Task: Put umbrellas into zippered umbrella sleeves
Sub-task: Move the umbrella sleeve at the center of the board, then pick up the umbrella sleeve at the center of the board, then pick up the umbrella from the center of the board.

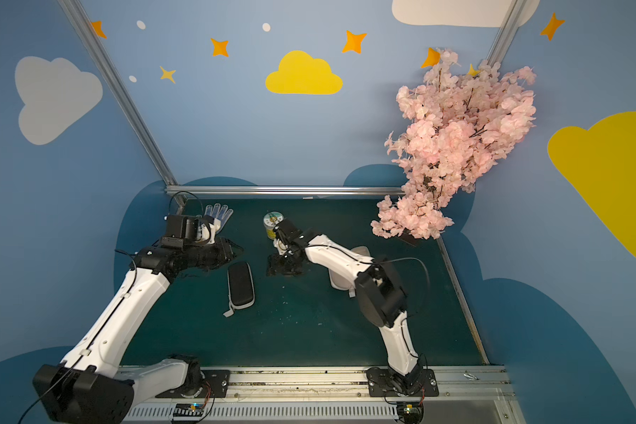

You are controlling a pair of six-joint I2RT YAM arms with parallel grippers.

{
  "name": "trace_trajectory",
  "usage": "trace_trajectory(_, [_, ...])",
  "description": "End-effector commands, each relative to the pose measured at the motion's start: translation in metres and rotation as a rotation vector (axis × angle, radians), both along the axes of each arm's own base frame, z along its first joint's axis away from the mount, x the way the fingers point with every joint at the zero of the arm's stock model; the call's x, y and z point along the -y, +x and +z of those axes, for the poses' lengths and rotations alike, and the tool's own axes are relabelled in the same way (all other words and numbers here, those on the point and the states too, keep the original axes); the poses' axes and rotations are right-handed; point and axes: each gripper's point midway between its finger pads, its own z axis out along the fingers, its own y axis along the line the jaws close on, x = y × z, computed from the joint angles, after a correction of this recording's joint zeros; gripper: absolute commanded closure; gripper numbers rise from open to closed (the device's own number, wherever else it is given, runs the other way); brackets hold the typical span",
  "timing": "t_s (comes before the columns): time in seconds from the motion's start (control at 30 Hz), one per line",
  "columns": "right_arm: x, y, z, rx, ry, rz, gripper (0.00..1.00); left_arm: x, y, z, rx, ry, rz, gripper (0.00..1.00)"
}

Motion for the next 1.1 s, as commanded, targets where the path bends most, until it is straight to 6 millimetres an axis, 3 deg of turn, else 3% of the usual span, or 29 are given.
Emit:
trace_trajectory(0.0, [0.119, 0.002, 0.013, 0.046, -0.26, -0.061, 0.33, 0.047, 0.007, -0.025, -0.004, 0.01, -0.079, 0.47])
trace_trajectory(0.13, [0.203, 0.0, 0.025, 0.109, -0.467, -0.155, 0.32, 0.129, 0.02, -0.055, -0.035, -0.028, -0.213, 0.37])
trace_trajectory(0.23, [0.257, -0.008, 0.016, 0.064, -0.56, -0.258, 0.29, 0.185, 0.028, -0.085, -0.088, -0.015, -0.309, 0.33])
trace_trajectory(0.33, [0.305, -0.013, 0.002, 0.011, -0.583, -0.418, 0.22, 0.221, 0.03, -0.123, -0.2, 0.027, -0.387, 0.33])
trace_trajectory(0.43, [0.339, -0.013, -0.014, -0.02, -0.577, -0.563, 0.17, 0.235, 0.039, -0.15, -0.245, 0.063, -0.398, 0.32])
trace_trajectory(0.5, [0.347, -0.007, -0.03, -0.05, -0.518, -0.631, 0.17, 0.242, 0.046, -0.161, -0.262, 0.072, -0.397, 0.32])
trace_trajectory(0.73, [0.34, 0.015, -0.069, -0.121, -0.425, -0.64, 0.17, 0.253, 0.057, -0.194, -0.321, 0.085, -0.392, 0.39])
trace_trajectory(1.07, [0.338, 0.019, -0.11, -0.213, -0.397, -0.646, 0.26, 0.245, 0.057, -0.207, -0.352, 0.038, -0.357, 0.79])
